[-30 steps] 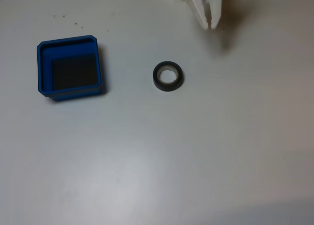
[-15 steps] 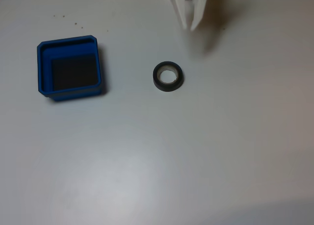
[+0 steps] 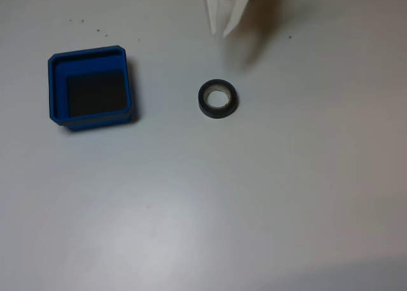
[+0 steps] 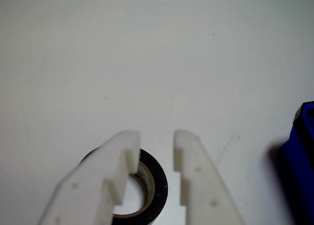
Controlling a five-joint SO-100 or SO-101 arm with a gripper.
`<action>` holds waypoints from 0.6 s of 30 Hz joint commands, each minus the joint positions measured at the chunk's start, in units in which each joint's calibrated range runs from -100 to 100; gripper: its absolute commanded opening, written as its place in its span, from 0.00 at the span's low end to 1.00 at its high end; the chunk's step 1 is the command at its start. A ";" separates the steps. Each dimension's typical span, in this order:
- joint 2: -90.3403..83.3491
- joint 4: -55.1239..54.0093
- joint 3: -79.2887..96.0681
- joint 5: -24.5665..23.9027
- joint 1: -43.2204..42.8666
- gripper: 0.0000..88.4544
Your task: Pick the black tape roll and drop it in the blue box
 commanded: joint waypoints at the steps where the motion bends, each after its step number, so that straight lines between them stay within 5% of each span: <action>1: -2.48 -0.57 0.90 -0.26 0.03 0.01; 18: 35.48 -0.57 -24.17 -0.26 -4.37 0.01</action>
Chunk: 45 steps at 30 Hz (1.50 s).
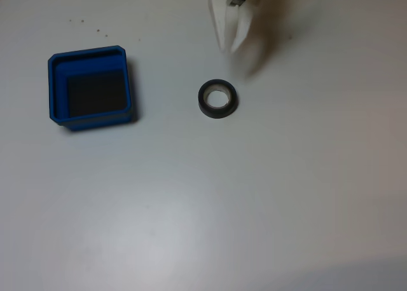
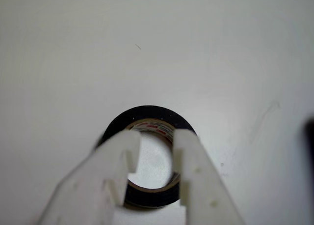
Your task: Pick the black tape roll and drop it in the blue box
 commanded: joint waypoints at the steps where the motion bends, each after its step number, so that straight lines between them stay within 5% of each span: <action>1: 8.87 -0.57 -9.82 -0.26 0.18 0.01; 8: 22.75 -0.57 -19.62 -0.44 1.45 0.01; 16: 36.21 -0.41 -31.66 -9.38 7.02 0.01; 23: 43.31 0.09 -35.52 -10.69 8.29 0.01; 36: 56.02 39.86 -63.19 -10.69 8.29 0.01; 45: 65.72 45.14 -72.45 -10.69 9.08 0.01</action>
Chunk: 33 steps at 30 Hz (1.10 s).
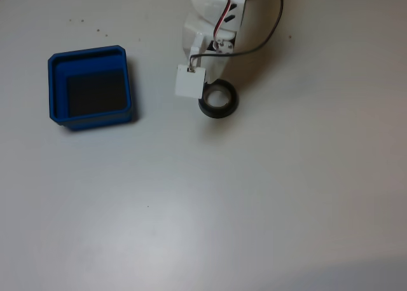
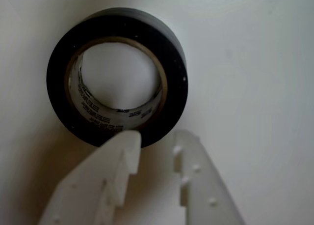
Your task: Pick the black tape roll and drop it in the blue box
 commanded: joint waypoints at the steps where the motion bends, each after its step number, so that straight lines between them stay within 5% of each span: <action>1: 0.77 0.55 -5.18 -0.09 1.65 0.01; 33: 5.62 0.64 -7.97 0.52 3.50 0.01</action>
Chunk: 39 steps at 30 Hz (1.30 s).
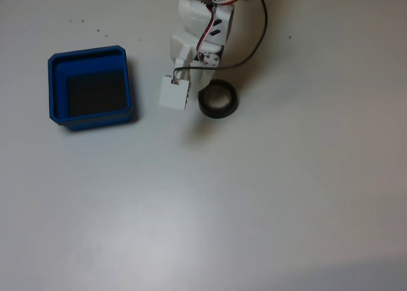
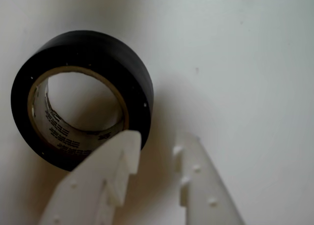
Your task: Pick the black tape roll and drop it in the blue box
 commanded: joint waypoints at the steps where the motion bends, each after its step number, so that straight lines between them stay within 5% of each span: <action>1: -0.06 0.64 -3.21 0.27 -0.35 0.01; 24: 4.79 0.64 -3.39 0.27 -4.36 0.01; 39: 4.71 0.64 -3.75 0.10 -3.77 0.15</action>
